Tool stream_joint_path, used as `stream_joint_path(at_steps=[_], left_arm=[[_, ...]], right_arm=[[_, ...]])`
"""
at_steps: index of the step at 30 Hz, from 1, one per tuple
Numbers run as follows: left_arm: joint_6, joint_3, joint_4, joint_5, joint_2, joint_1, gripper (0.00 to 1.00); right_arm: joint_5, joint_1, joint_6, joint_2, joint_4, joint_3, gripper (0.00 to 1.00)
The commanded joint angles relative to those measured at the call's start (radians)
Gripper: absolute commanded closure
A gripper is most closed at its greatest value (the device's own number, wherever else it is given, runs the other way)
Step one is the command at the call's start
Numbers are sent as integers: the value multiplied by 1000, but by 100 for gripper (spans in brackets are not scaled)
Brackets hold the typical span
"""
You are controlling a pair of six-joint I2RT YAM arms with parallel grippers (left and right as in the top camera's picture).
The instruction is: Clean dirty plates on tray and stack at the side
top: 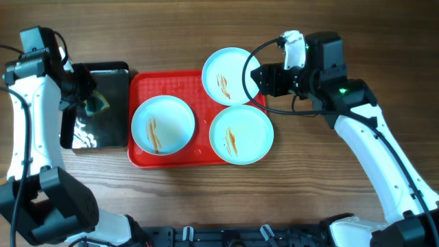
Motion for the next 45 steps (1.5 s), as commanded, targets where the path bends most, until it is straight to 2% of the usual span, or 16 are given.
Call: stream_joint_path(at_steps=[1, 2, 4, 6, 11, 14, 19, 20, 22, 28, 30, 33, 35, 40, 42, 45], left_arm=[[-16, 17, -9, 16, -11, -3, 96], [-29, 17, -9, 16, -11, -3, 96], [-32, 17, -16, 17, -11, -3, 96], [-31, 17, -45, 16, -11, -3, 96], [3, 17, -94, 23, -64, -3, 96], [121, 17, -94, 196, -135, -3, 96], [137, 17, -94, 233, -174, -3, 96], [209, 16, -95, 330, -174, -3, 96], [238, 9, -103, 435, -173, -6, 96], [230, -103, -96, 434, -173, -114, 96], [117, -157, -55, 327, -173, -150, 96], [-7, -212, 6, 214, -173, -196, 96], [-97, -257, 78, 78, -172, -249, 96], [-223, -391, 252, -51, -171, -351, 96], [-223, -426, 290, -58, -171, -359, 96], [-223, -472, 342, -76, -171, -359, 96]], right_arm=[[-5, 5, 14, 13, 21, 5, 30], [-5, 5, 14, 13, 31, 5, 22], [-5, 5, 22, 13, 34, 11, 18], [6, 5, 74, 13, 17, 13, 17], [-18, 5, 69, 13, -34, 26, 18], [-80, 9, 53, 16, -100, 73, 18], [-85, 104, 69, 106, -117, 110, 25], [-85, 143, 71, 156, -114, 110, 28], [-86, 201, 72, 232, -114, 110, 32], [-88, 275, 115, 350, -59, 110, 37], [-89, 293, 148, 387, -12, 110, 42], [-88, 330, 185, 443, 61, 111, 46], [-84, 355, 229, 484, 108, 111, 47], [-58, 392, 273, 590, 136, 151, 48], [-57, 392, 278, 614, 138, 167, 49], [-11, 409, 328, 650, 200, 171, 61]])
